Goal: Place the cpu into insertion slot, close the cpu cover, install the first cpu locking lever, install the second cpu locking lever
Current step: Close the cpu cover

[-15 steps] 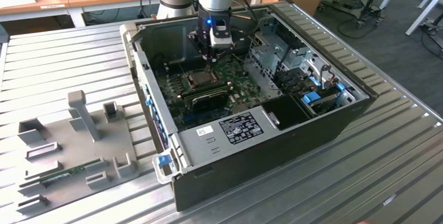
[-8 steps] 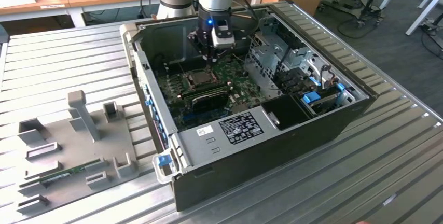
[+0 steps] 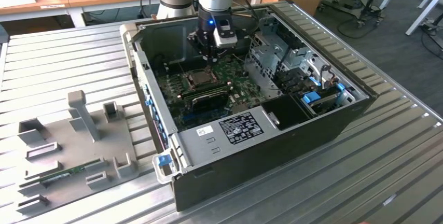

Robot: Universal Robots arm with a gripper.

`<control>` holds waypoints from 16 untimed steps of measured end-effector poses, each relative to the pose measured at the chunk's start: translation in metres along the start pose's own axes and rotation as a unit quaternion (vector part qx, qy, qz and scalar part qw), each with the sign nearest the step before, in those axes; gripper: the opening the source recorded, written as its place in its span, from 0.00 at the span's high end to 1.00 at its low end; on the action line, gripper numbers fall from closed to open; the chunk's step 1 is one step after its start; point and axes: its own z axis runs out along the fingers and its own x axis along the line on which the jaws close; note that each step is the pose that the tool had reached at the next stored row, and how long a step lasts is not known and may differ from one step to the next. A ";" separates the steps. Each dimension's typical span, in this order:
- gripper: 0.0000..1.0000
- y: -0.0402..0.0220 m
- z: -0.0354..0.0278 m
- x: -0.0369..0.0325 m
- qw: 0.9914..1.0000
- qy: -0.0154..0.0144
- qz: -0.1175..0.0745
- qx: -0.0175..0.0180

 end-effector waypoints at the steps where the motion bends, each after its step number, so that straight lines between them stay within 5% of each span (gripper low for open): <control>1: 0.90 0.0000 0.0000 0.0000 1.000 0.000 -0.001 0.000; 16: 0.90 0.0000 0.0001 0.0000 1.000 0.000 -0.012 0.000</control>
